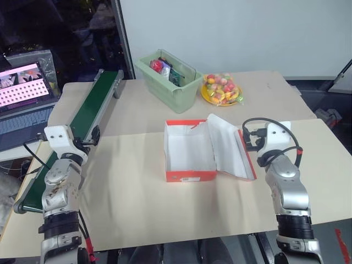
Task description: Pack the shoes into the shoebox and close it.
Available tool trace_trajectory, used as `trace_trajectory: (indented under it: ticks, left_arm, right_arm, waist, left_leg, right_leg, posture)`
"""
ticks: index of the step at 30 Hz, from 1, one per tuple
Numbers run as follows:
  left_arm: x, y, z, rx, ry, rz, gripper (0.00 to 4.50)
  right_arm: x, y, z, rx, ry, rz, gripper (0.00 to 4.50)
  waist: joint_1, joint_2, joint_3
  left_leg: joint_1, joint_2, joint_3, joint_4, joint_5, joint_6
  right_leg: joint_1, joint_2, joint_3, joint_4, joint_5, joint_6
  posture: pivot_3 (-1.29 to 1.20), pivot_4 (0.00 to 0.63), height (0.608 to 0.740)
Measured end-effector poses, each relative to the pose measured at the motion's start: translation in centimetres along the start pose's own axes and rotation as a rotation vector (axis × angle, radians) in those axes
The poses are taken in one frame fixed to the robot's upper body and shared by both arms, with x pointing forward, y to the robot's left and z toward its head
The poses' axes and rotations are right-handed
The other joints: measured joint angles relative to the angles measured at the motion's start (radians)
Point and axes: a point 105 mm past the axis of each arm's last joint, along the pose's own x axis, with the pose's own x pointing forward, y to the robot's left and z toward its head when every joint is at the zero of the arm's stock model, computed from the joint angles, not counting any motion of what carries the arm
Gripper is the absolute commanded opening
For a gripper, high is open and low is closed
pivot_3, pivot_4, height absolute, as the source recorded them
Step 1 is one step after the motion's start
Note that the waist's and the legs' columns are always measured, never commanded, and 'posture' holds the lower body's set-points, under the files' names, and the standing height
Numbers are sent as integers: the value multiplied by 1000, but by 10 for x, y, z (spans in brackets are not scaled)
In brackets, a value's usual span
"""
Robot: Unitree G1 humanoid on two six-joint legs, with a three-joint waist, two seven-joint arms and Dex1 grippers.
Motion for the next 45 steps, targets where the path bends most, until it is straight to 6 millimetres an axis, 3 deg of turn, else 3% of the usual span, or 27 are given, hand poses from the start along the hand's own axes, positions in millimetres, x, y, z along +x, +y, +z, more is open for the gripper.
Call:
trace_trajectory:
  ticks: [3, 7, 9, 11, 14, 16, 19, 24, 27, 28, 31, 37, 42, 45]
  left_arm:
    - [-1, -1, 0, 2, 9, -1, 4500]
    - [-2, -6, 3, 11, 13, -18, 4500]
    - [-3, -4, 1, 15, 23, -20, 4500]
    - [-3, 1, -3, 14, 38, -6, 4500]
    - [-2, 3, -2, 9, 34, 7, 4500]
    - [-1, 2, 1, 9, 25, 4, 4500]
    - [0, 1, -3, 8, 31, -10, 4500]
    - [-4, 14, 3, 66, 42, -22, 4500]
    - [-14, 34, 13, 120, 42, -4, 4500]
    - [-26, 49, 14, 151, 77, 4, 4500]
    - [-42, 73, 18, 167, 127, 34, 4500]
    - [-70, 87, 17, 220, 227, -27, 4500]
    - [-74, 88, 12, 247, 226, -15, 4500]
    - [-80, 86, -2, 239, 245, -13, 4500]
  right_arm:
    - [0, 4, -1, 13, 1, 3, 4450]
    - [2, 34, 5, 50, 7, 87, 4450]
    - [5, 52, 25, 76, -30, 180, 4450]
    - [4, 79, 59, 99, -101, 329, 4450]
    - [-15, 127, 107, 123, -192, 649, 4450]
    - [-33, 152, 122, 113, -222, 833, 4450]
    - [-60, 187, 118, 74, -185, 1084, 4450]
    - [-74, 217, 99, 41, -112, 1231, 4450]
    - [-74, 224, 92, 30, -92, 1242, 4450]
    - [-73, 226, 90, 10, -97, 1237, 4450]
    - [-66, 220, 76, -39, -69, 1193, 4450]
    - [-58, 209, 53, -91, -15, 1118, 4450]
    - [-55, 210, 53, -101, -21, 1081, 4450]
    - [-53, 210, 53, -100, -21, 1059, 4450]
  waist:
    - [-1, 0, 0]
    - [-6, 0, 0]
    - [-10, 0, 0]
    - [-16, 0, 0]
    - [-18, 0, 0]
    - [-18, 0, 0]
    - [-17, -1, 0]
    - [-25, -2, 0]
    - [-29, -2, 0]
    - [-31, -3, -1]
    - [-26, -3, -1]
    - [-21, -3, 0]
    - [-23, -3, 0]
    - [-25, -3, 0]
  left_leg:
    - [0, 1, 0, 0, 0, 0]
    - [0, 1, 0, 0, 0, 0]
    - [0, 1, 0, 0, 0, 0]
    - [0, 3, 0, 0, 0, 0]
    - [-1, 4, -1, 0, -1, -1]
    - [-1, 4, -1, 0, -1, -1]
    - [-1, 4, -1, 0, -1, -1]
    - [-1, 4, -1, 0, -2, -2]
    - [-1, 6, -2, 0, -3, -3]
    - [-1, 9, 0, 0, -4, -4]
    - [-2, 11, 2, 0, -5, -4]
    - [-2, 15, 3, 0, -6, -4]
    - [-1, 17, 4, 0, -6, -5]
    - [-1, 18, 5, 0, -7, -7]
  right_leg:
    - [0, 1, 0, 0, 0, 0]
    - [-1, 1, 1, 0, 0, -1]
    - [-1, 2, 1, 0, 1, -1]
    - [-1, 3, 1, 0, 1, -2]
    - [-2, 4, 0, -1, 1, -2]
    - [-1, 5, 0, -1, 1, -2]
    - [-1, 4, 0, -2, 1, -2]
    - [-4, 5, 1, 0, 2, -3]
    - [-8, 5, 3, 2, 2, -3]
    - [-11, 7, 3, 2, 3, -5]
    - [-13, 7, 2, 2, 3, -5]
    - [-13, 10, 0, 1, 5, -9]
    - [-13, 12, 1, 1, 6, -10]
    - [-14, 13, 1, 1, 6, -10]
  posture:
    - [0, 150, 740]
    - [0, 150, 740]
    - [0, 150, 740]
    - [0, 150, 740]
    - [0, 150, 740]
    - [0, 150, 740]
    - [0, 150, 740]
    - [0, 150, 740]
    - [0, 150, 740]
    - [0, 150, 740]
    - [0, 150, 740]
    - [0, 150, 740]
    - [0, 150, 740]
    - [0, 150, 740]
